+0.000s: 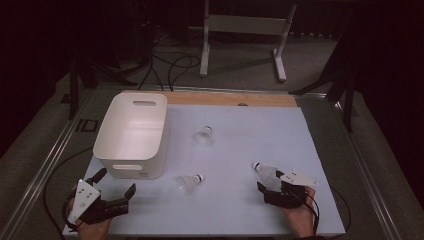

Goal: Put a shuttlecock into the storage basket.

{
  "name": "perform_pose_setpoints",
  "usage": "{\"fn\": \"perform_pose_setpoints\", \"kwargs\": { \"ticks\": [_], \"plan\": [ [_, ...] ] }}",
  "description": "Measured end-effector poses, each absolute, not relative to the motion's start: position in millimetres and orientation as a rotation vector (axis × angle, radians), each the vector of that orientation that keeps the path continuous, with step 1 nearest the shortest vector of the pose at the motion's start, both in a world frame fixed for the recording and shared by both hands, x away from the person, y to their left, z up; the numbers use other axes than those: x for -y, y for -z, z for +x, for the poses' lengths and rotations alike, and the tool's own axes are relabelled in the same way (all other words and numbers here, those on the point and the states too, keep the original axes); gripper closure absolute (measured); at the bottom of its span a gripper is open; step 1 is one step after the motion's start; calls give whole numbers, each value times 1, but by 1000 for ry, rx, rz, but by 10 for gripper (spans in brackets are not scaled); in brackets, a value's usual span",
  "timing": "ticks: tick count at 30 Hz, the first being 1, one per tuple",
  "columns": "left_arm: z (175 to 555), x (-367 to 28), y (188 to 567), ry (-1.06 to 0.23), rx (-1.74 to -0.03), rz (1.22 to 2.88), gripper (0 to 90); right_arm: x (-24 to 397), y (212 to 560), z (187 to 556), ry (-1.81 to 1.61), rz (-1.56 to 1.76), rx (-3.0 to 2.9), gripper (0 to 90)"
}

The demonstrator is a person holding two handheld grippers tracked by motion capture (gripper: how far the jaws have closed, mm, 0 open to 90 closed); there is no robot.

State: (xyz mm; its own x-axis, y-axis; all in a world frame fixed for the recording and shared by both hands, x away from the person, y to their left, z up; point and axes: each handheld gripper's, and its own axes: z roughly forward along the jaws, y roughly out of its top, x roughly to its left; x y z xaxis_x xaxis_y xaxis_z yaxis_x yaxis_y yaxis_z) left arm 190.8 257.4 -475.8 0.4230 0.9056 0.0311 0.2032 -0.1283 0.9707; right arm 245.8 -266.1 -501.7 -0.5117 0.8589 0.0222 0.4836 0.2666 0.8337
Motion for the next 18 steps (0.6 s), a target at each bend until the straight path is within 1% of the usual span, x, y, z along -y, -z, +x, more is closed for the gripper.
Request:
{"fn": "perform_pose_setpoints", "kwargs": {
  "ticks": [1, 4, 10, 18],
  "plan": [
    [191, -257, 476, -823, -997, 1608, 0, 266, 502, 246, -1148, 1213, -2105, 209],
    [190, -257, 476, -826, -997, 1608, 0, 265, 503, 249, -1131, 1225, -2111, 260],
    [191, -258, 476, -827, -999, 1609, 0, 262, 507, 256, -1077, 1246, -2122, 408],
    [191, -257, 476, -828, -1000, 1609, 0, 258, 510, 267, -1069, 1280, -2136, 571]
  ]
}}
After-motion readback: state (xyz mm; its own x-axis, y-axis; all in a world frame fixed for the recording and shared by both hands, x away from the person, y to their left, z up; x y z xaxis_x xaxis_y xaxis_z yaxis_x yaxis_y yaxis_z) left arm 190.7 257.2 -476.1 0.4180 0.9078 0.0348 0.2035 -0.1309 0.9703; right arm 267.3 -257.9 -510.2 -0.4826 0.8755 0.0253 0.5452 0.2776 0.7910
